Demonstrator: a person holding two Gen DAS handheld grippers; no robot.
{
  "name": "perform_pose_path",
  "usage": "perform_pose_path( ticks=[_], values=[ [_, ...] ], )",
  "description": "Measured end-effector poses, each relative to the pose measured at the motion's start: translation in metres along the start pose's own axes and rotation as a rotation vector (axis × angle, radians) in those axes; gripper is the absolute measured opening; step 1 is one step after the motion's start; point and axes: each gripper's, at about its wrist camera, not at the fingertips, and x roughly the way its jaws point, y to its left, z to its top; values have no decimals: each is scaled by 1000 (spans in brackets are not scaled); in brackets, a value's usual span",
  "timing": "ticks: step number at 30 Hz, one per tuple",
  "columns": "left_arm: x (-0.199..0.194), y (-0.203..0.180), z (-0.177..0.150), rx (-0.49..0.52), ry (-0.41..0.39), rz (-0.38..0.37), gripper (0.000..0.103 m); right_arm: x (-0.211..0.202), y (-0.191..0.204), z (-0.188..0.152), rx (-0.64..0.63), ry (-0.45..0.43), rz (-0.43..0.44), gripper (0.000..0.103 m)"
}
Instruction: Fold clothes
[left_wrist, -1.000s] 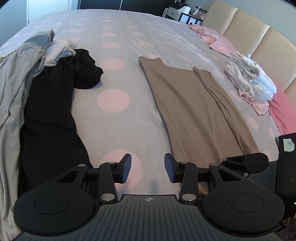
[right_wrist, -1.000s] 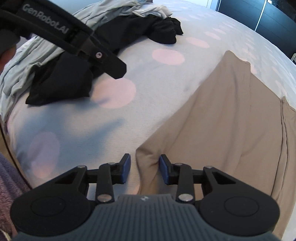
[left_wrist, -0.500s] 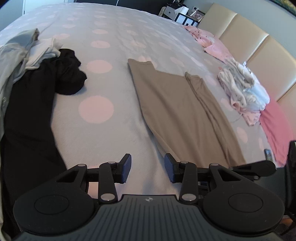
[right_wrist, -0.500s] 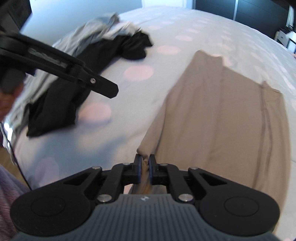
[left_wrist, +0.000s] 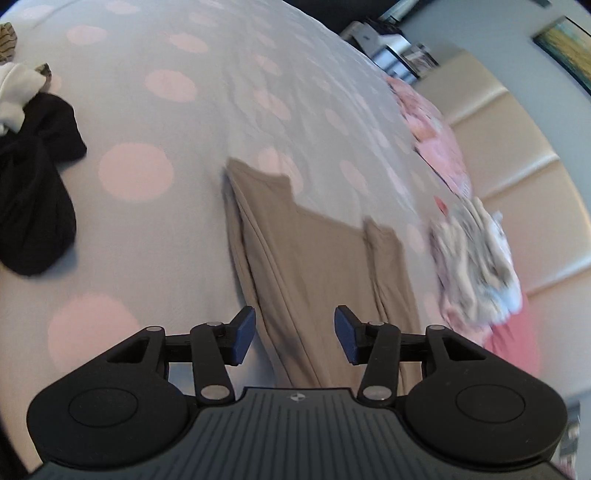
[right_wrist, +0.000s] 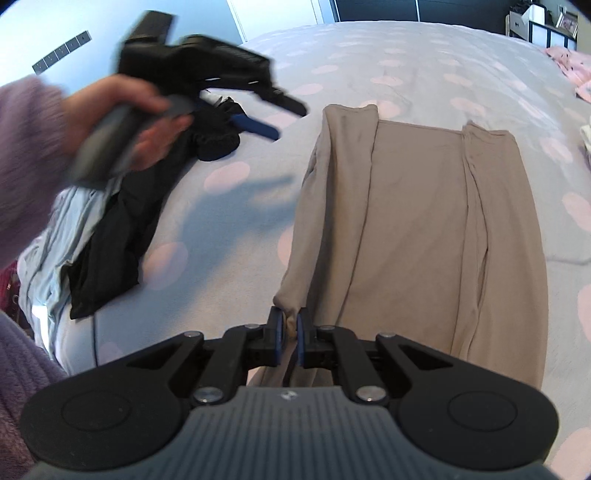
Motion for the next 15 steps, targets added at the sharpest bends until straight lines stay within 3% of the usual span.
perform_pose_path(
  ticks=[6, 7, 11, 15],
  values=[
    [47, 23, 34, -80, -18, 65, 40, -3, -11, -1, 32, 0, 44, 9],
    [51, 27, 36, -90, -22, 63, 33, -3, -12, -1, 38, 0, 51, 9],
    [68, 27, 35, -61, -9, 87, 24, -6, -17, -2, 60, -3, 78, 9],
    [69, 20, 31, -10, -43, 99, 4, -9, -21, -3, 80, -9, 99, 9]
  ],
)
